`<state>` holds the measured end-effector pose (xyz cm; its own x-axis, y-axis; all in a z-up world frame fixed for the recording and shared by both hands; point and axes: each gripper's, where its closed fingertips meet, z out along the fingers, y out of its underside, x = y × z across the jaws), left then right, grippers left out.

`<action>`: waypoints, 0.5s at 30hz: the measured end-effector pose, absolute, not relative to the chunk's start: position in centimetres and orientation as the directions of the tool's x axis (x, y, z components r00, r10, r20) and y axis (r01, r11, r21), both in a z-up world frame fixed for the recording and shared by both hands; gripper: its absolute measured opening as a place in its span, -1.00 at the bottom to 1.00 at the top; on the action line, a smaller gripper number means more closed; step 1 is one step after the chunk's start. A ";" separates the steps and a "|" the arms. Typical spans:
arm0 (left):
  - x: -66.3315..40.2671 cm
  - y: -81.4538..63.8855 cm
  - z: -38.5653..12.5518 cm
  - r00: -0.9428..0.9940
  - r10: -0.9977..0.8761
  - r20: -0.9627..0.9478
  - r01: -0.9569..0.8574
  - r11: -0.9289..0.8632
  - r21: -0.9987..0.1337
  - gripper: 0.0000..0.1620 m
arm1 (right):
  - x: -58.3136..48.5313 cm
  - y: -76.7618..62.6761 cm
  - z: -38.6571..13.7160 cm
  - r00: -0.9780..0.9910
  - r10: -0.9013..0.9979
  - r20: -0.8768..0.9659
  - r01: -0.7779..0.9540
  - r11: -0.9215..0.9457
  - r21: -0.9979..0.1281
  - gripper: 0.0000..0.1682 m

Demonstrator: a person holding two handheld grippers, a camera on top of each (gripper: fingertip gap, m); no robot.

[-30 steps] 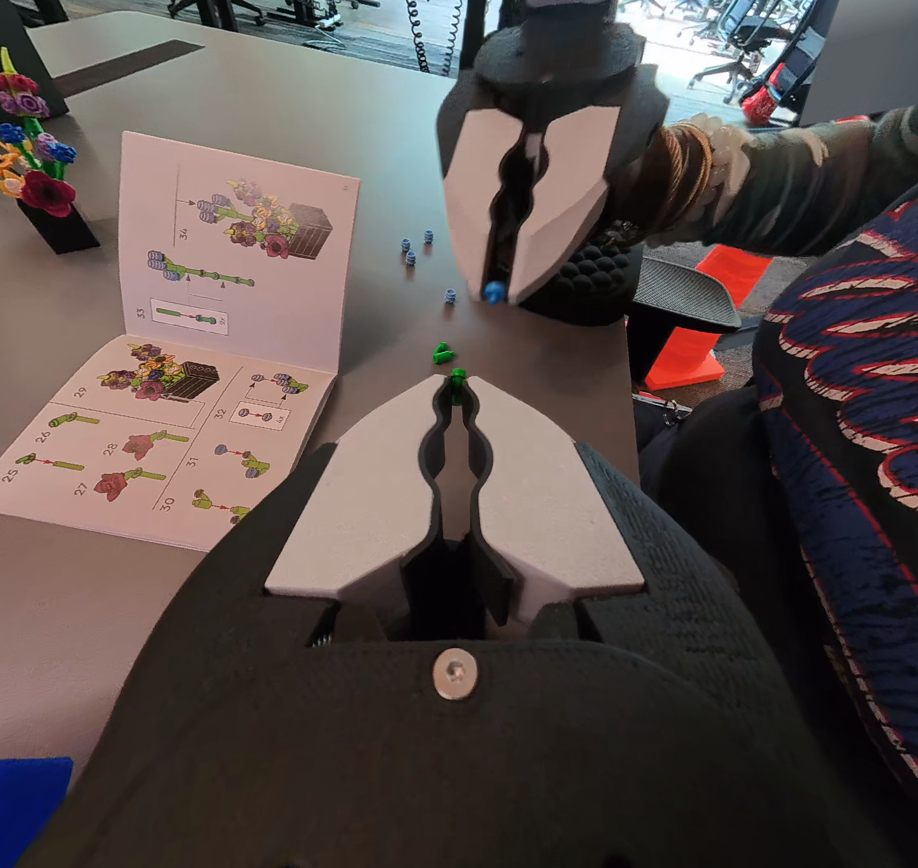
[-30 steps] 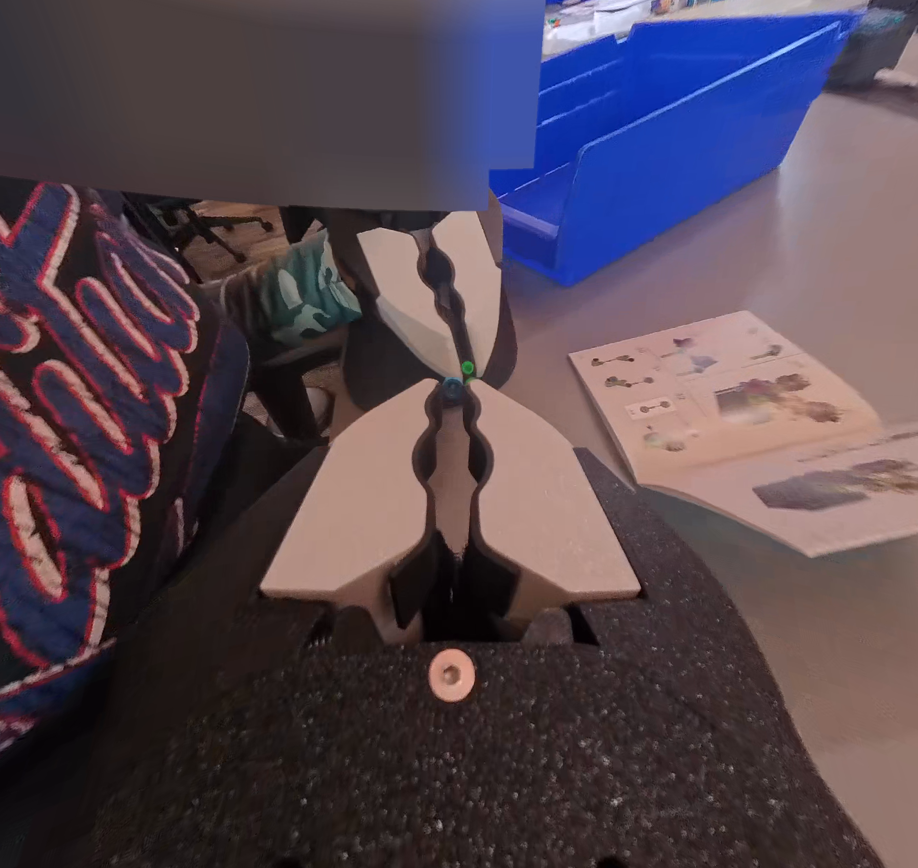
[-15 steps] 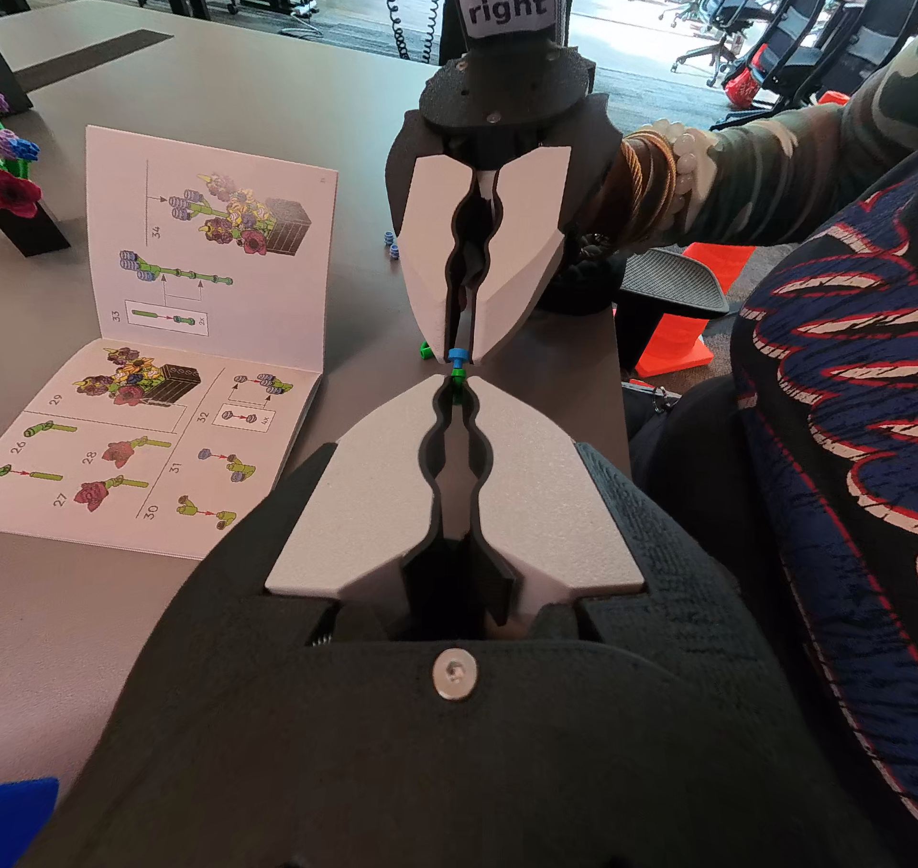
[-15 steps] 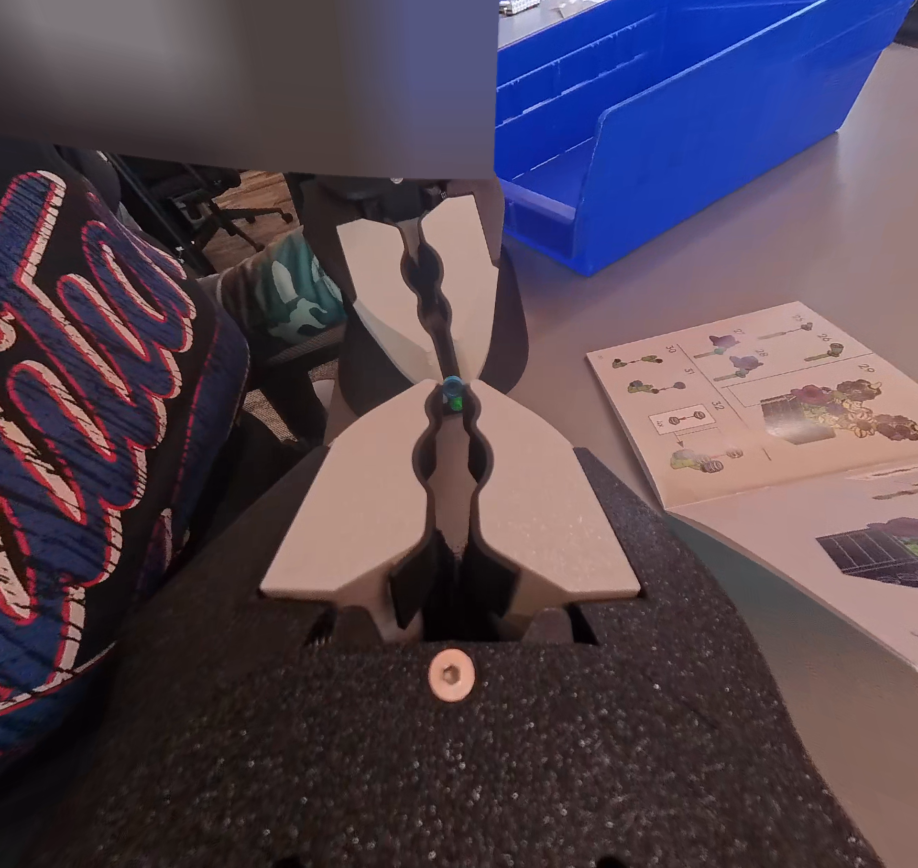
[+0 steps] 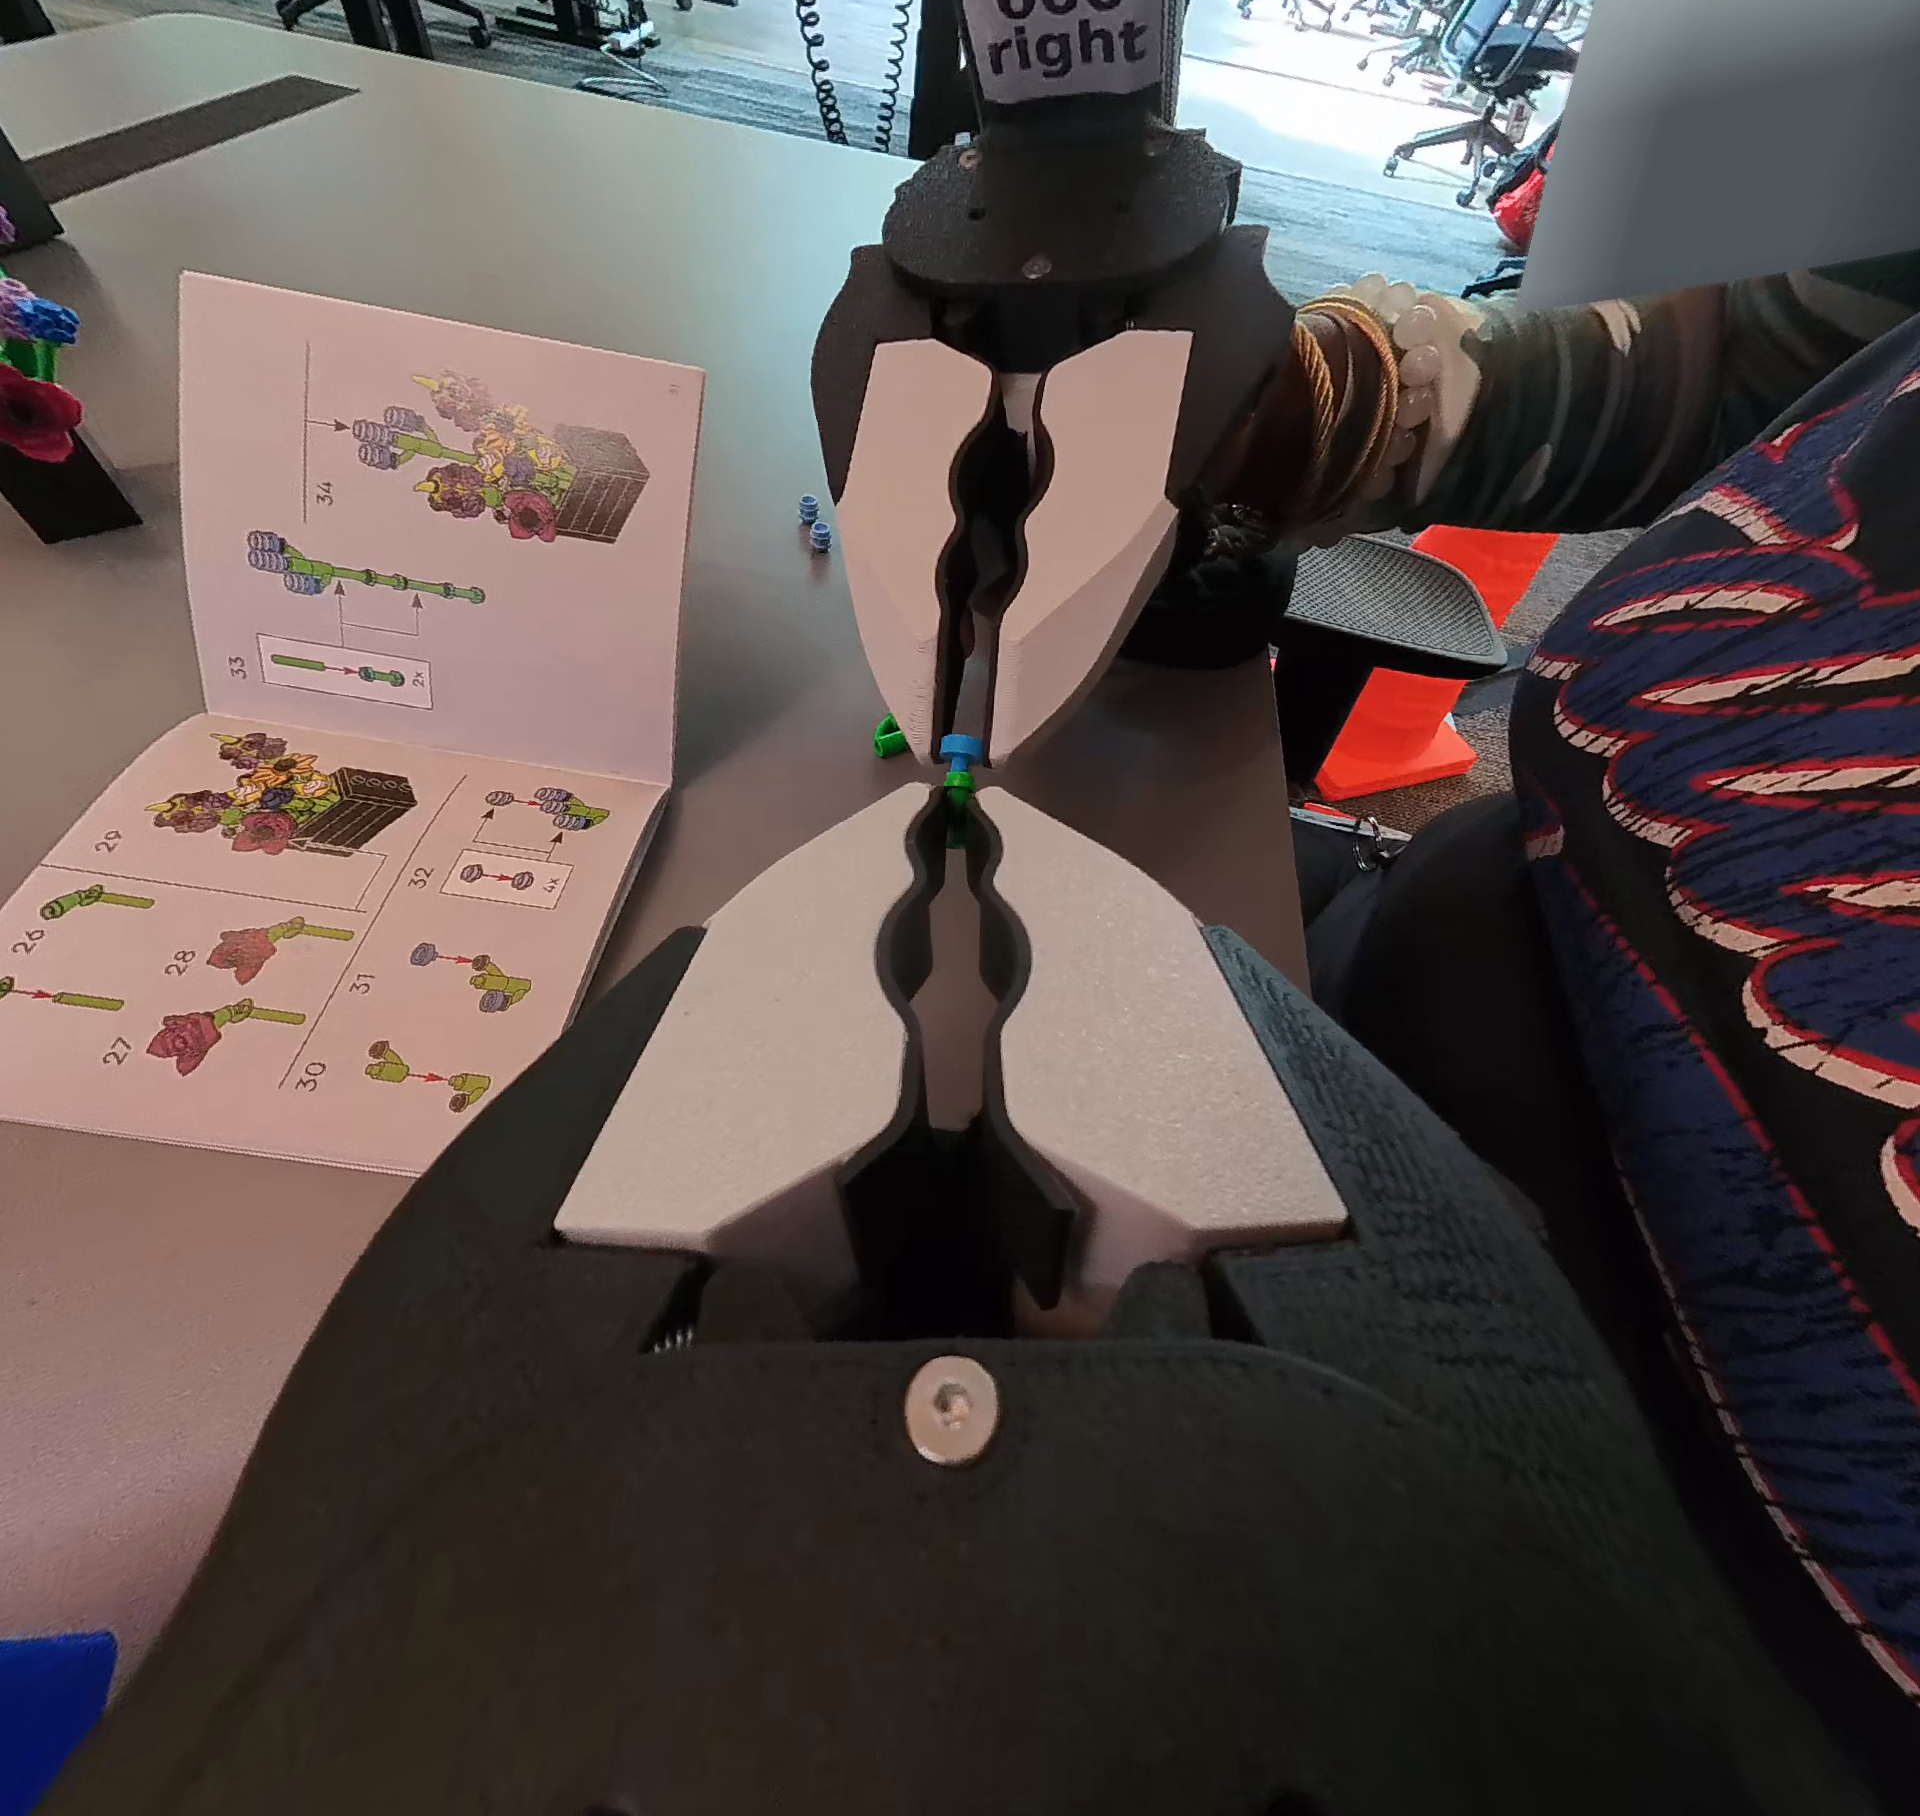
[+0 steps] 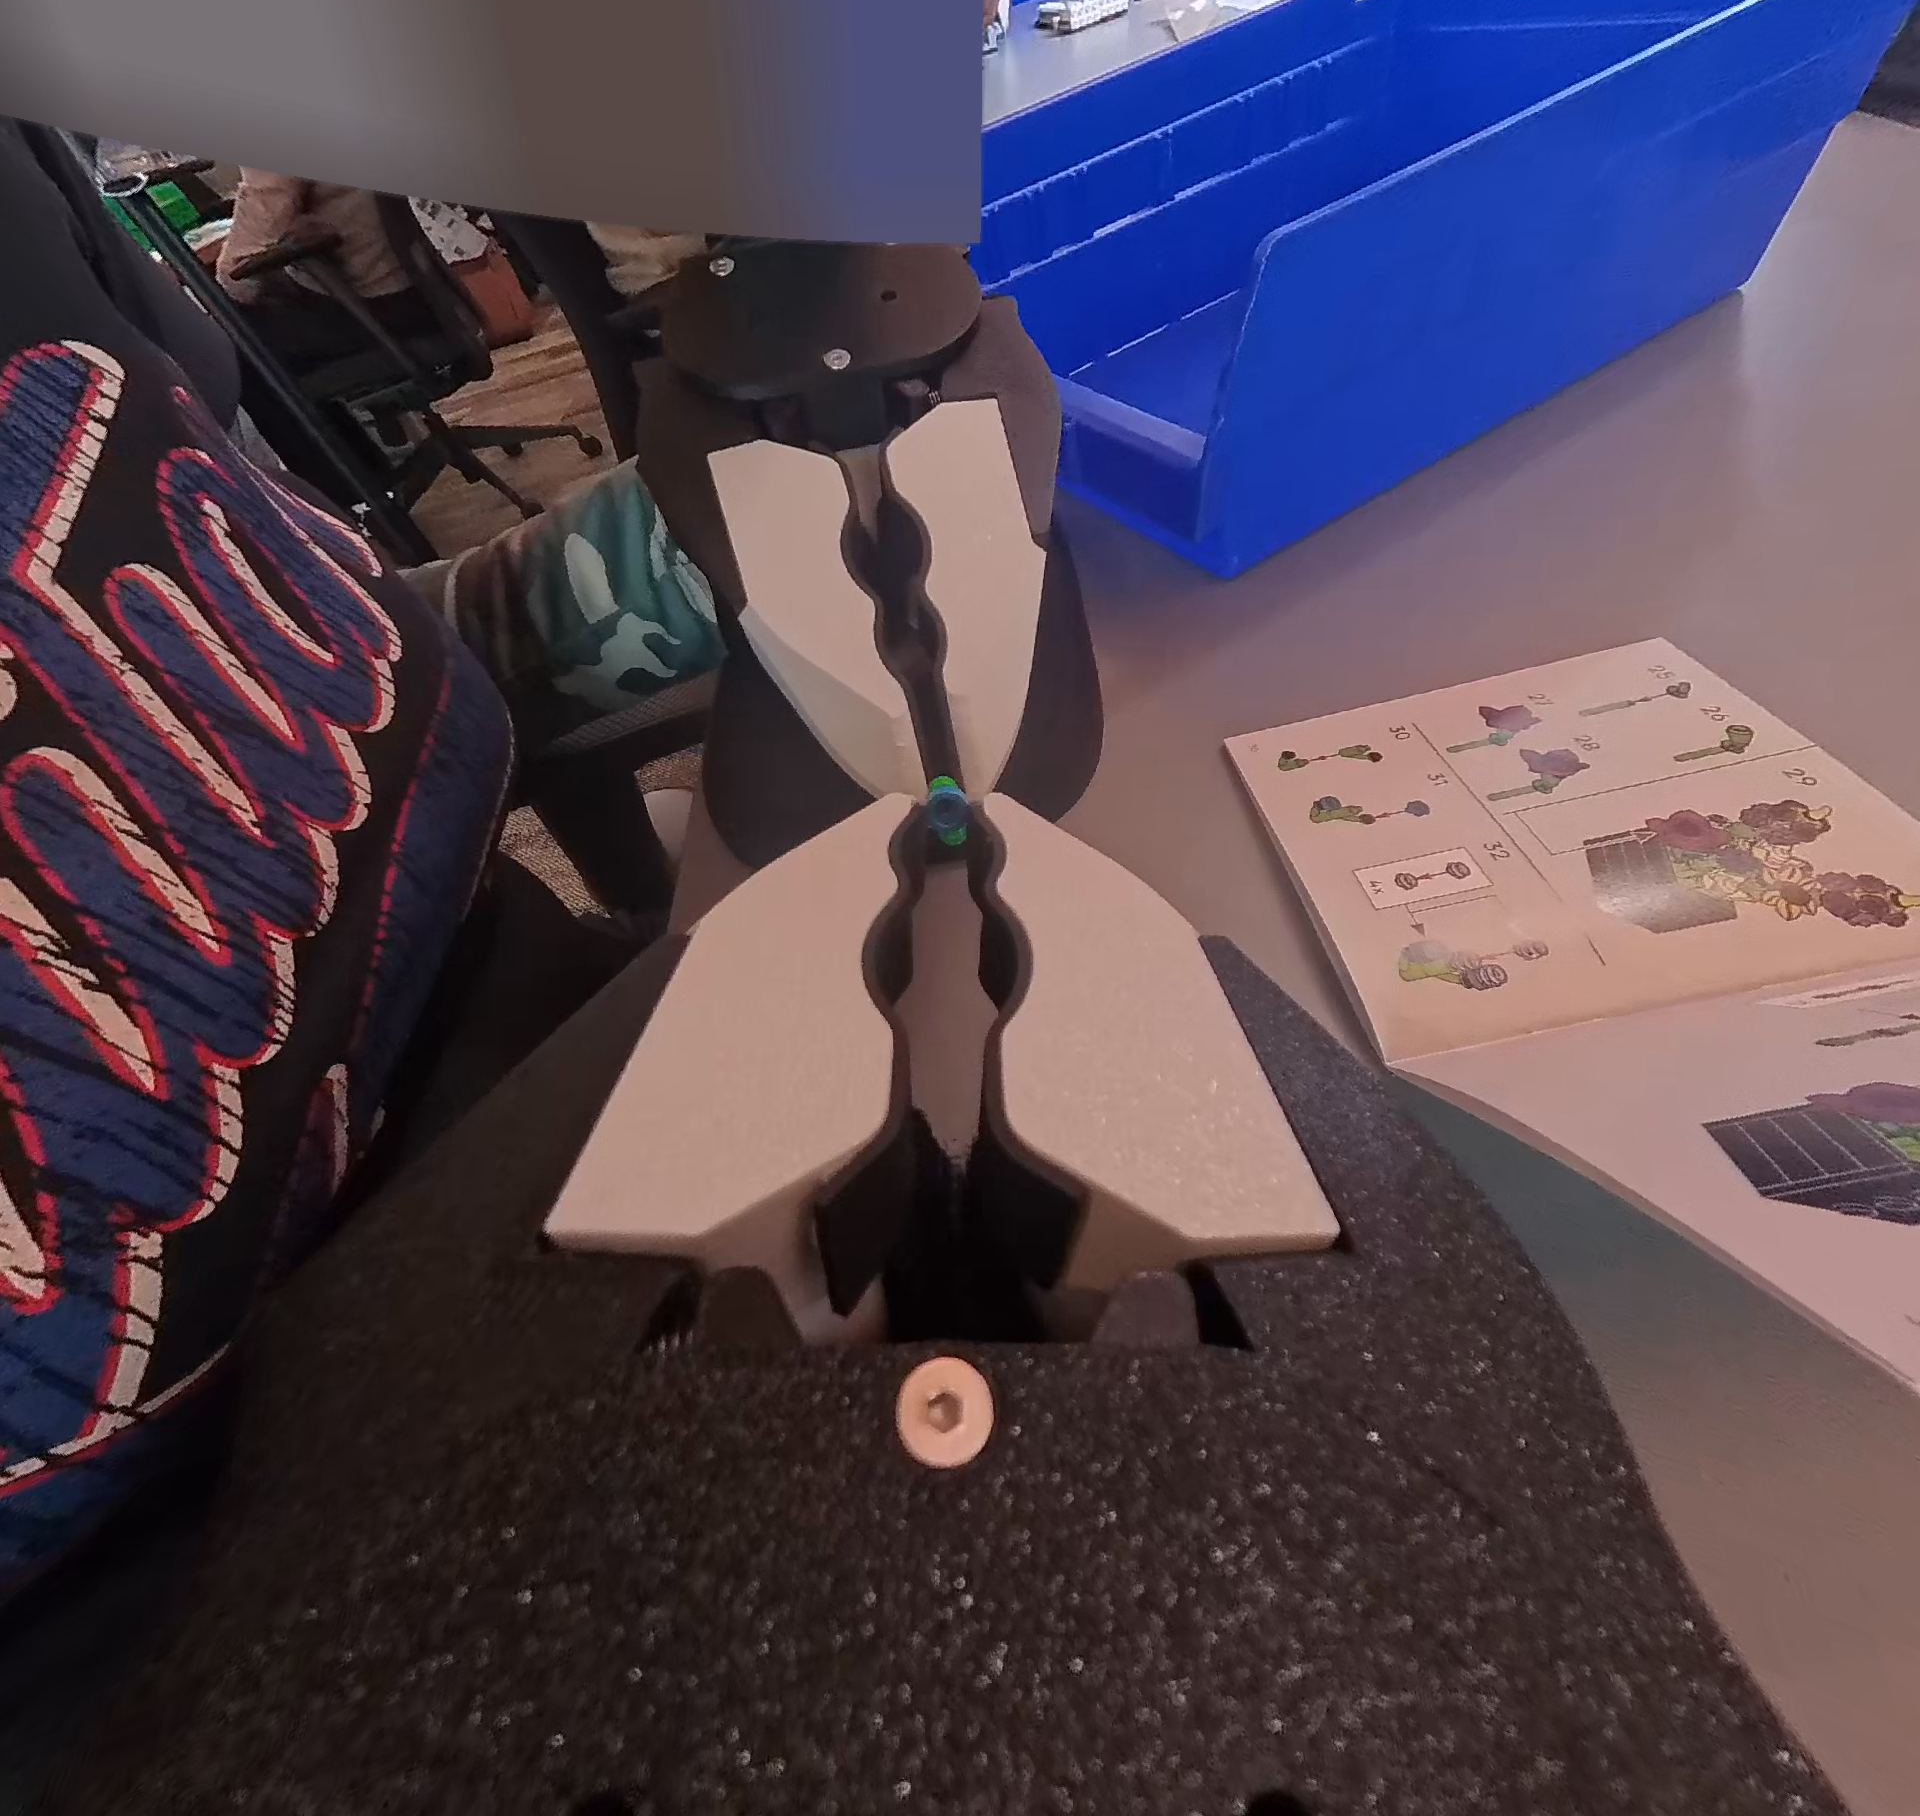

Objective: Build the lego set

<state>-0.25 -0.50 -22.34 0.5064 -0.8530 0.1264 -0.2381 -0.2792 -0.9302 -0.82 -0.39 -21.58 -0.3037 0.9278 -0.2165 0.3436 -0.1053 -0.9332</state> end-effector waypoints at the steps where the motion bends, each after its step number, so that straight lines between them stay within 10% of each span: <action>1: -0.2 -0.5 -22.4 0.506 -0.853 0.126 -0.240 -0.279 -0.930 -0.96 | -0.8 -0.4 -21.6 -0.304 0.928 -0.216 0.345 -0.104 -0.933 -0.91; 15: 0.0 -0.7 -23.0 0.498 -0.861 0.105 -0.294 -0.281 -0.914 -0.96 | -0.7 -0.8 -22.3 -0.316 0.930 -0.187 0.395 -0.051 -0.917 -0.91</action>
